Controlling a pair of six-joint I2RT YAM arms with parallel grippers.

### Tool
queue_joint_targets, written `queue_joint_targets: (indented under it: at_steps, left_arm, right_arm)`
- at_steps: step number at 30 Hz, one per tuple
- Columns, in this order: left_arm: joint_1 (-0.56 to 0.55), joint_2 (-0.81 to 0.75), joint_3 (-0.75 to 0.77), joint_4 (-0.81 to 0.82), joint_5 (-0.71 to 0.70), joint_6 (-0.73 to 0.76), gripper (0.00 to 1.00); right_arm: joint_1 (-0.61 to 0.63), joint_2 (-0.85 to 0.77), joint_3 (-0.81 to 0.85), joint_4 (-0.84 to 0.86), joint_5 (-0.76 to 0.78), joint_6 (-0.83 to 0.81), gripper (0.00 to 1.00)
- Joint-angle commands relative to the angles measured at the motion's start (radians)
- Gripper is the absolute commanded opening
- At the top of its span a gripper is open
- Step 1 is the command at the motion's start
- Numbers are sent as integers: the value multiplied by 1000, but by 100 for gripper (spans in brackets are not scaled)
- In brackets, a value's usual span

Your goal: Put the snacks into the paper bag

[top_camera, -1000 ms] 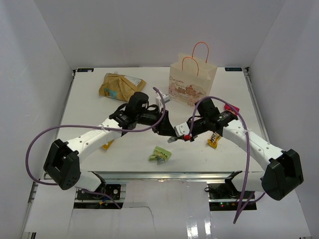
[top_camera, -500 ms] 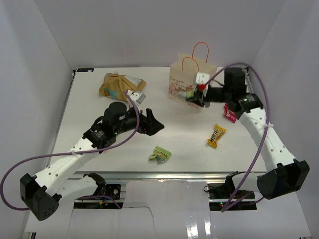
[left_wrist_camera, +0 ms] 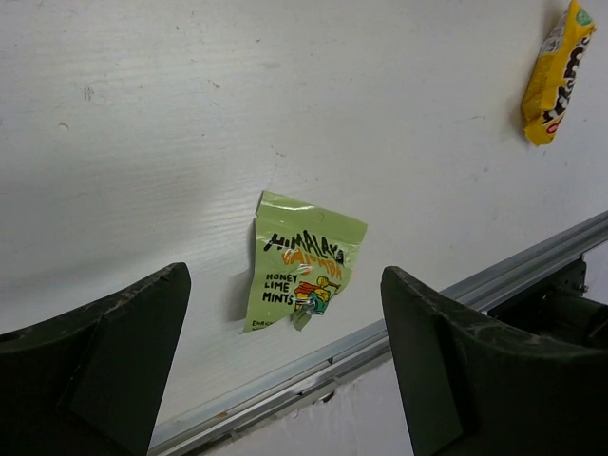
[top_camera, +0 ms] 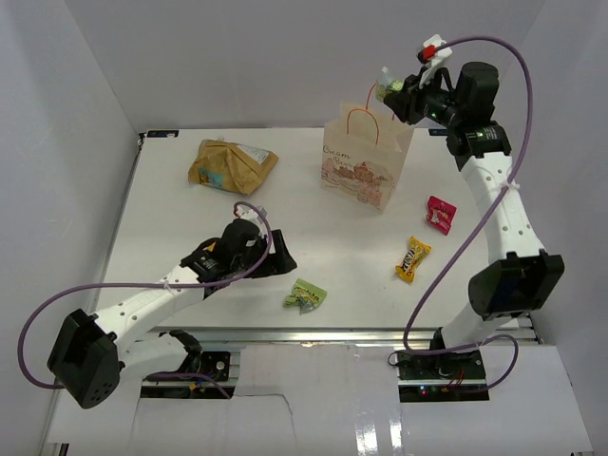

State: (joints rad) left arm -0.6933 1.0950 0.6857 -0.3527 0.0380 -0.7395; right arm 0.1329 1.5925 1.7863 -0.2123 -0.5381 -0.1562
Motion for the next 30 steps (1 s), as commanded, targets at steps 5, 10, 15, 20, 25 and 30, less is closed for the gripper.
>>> queue_joint_targets:
  at_steps: [5,10,15,20,25,30]
  left_arm:
    - [0,81,28,35,102,135,91]
    - [-3,117,5,47,138,141,91]
    - [-14,160,17,54,154,155,90]
    - [-31,222,40,43,149,166,88]
    - [-51,267,74,6,120,167,86]
    - [-77,307,103,-29,82,172,86]
  right_arm:
    - [-1,98,-1,19,61,12,13]
    - [-3,109,-25,-2,37,-6,27]
    - [-3,96,-56,-6,27,-16,40]
    - [-3,81,-68,-6,21,-17,46]
    - [-4,69,-73,-6,13,-16,47]
    - [-7,50,-77,-7,9,-16,47]
